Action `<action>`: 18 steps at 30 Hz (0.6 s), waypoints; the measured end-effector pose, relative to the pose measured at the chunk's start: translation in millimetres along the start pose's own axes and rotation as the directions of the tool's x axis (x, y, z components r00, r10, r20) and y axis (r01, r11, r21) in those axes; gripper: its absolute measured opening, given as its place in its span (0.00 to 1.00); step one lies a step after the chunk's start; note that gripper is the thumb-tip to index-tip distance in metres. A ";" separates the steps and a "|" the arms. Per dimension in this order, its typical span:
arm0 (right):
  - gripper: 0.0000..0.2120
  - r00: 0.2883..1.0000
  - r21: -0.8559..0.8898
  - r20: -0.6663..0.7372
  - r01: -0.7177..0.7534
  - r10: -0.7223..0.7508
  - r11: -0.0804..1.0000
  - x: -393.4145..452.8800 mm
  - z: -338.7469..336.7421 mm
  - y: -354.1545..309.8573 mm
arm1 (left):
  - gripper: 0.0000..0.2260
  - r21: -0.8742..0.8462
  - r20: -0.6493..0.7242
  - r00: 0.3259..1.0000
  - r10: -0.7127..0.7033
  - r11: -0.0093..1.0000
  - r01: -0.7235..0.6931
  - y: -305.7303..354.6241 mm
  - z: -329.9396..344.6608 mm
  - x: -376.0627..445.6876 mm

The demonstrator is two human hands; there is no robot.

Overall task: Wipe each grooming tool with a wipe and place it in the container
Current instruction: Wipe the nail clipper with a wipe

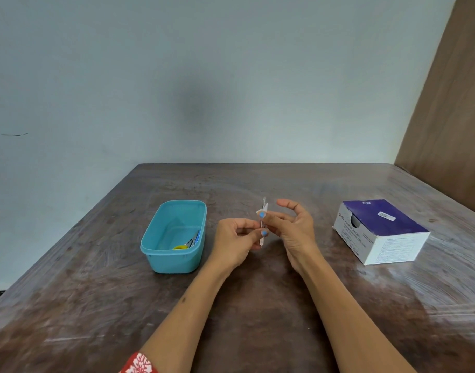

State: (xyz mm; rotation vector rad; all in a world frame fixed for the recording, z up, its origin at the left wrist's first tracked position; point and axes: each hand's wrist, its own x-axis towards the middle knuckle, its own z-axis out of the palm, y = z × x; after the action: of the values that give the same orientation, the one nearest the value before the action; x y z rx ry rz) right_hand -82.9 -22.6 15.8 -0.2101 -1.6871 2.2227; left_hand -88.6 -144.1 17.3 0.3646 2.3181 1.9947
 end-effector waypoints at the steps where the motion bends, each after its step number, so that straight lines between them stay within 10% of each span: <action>1: 0.22 1.000 0.007 -0.014 0.004 -0.004 1.000 0.1 -0.6 -0.4 | 0.09 0.003 0.015 1.000 -0.010 1.000 0.010 0.3 -0.7 0.1; 11: 0.11 0.960 0.294 -0.279 0.049 0.037 0.955 5.0 -9.1 -5.2 | 0.06 -0.020 0.049 0.999 -0.009 1.000 0.009 10.7 2.8 -13.1; 15: 0.09 0.965 0.218 -0.263 0.061 -0.002 0.974 5.4 -9.5 -2.5 | 0.06 -0.083 -0.224 0.967 0.126 0.986 -0.148 35.6 -16.2 -28.3; 18: 0.08 0.976 0.141 -0.216 0.053 -0.021 0.989 6.3 -6.4 0.8 | 0.04 0.196 -0.471 0.840 0.269 0.960 -0.197 51.7 -54.8 -36.0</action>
State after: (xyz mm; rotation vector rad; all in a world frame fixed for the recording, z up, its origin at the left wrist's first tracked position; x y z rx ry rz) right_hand -86.8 -14.7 13.8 -0.3638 -1.3993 2.1966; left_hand -57.5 -198.1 73.0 0.1583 2.8557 2.2608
